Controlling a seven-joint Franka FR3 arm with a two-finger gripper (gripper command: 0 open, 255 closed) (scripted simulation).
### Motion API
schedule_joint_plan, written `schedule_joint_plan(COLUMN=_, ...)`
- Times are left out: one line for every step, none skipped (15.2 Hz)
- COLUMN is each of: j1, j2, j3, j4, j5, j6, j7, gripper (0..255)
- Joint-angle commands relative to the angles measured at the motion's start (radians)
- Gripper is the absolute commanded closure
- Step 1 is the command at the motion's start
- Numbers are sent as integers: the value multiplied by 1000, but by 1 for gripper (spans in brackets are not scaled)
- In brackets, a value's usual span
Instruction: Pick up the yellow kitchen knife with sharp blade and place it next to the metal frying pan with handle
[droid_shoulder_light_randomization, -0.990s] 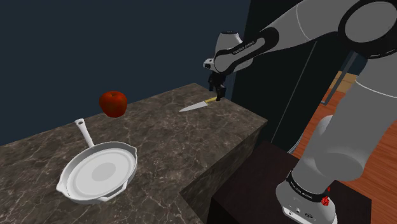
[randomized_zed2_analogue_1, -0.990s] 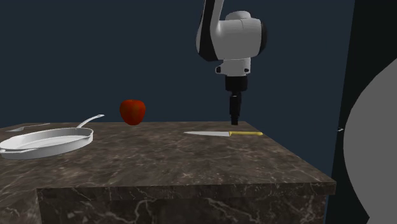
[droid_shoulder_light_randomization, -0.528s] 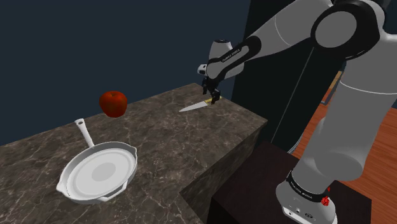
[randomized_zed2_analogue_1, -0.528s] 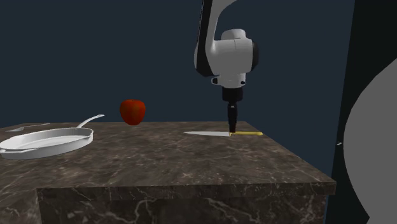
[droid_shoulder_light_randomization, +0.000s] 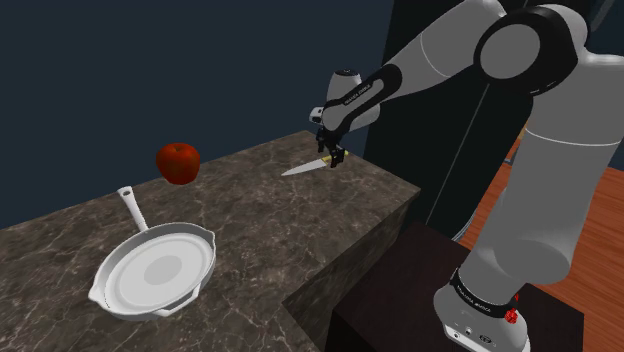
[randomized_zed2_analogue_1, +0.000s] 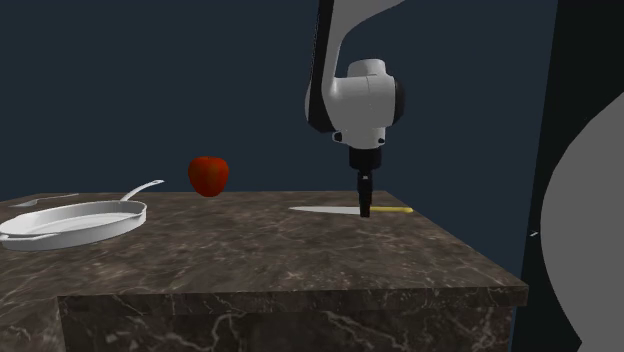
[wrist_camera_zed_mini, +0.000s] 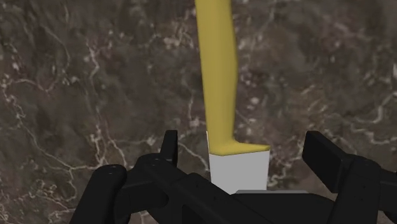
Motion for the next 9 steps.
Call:
schedule_joint_plan(j1=0, j2=1, j3=0, j4=0, j5=0, j6=1, j7=0, gripper=0)
schedule_joint_plan(j1=0, j2=1, j3=0, j4=0, j5=0, j6=1, j7=0, gripper=0)
schedule_joint_plan(j1=0, j2=0, j3=0, j4=0, j5=0, j6=0, j7=0, gripper=0)
schedule_joint_plan(j1=0, j2=0, j3=0, j4=0, j5=0, j6=0, j7=0, gripper=255)
schedule_joint_plan(j1=0, j2=0, j3=0, j4=0, j5=0, j6=0, j7=0, gripper=255)
schedule_joint_plan(j1=0, j2=0, j3=0, j4=0, j5=0, j6=1, j7=0, gripper=255)
schedule_joint_plan(j1=0, j2=0, j3=0, j4=1, j5=0, j6=-1, j7=0, gripper=255)
schedule_joint_plan(j1=0, j2=-1, j3=0, j4=0, j5=-1, j6=-2, j7=1, gripper=255)
schedule_joint_plan(j1=0, j2=-2, j3=0, j4=0, j5=-1, j6=-1, j7=1, gripper=255)
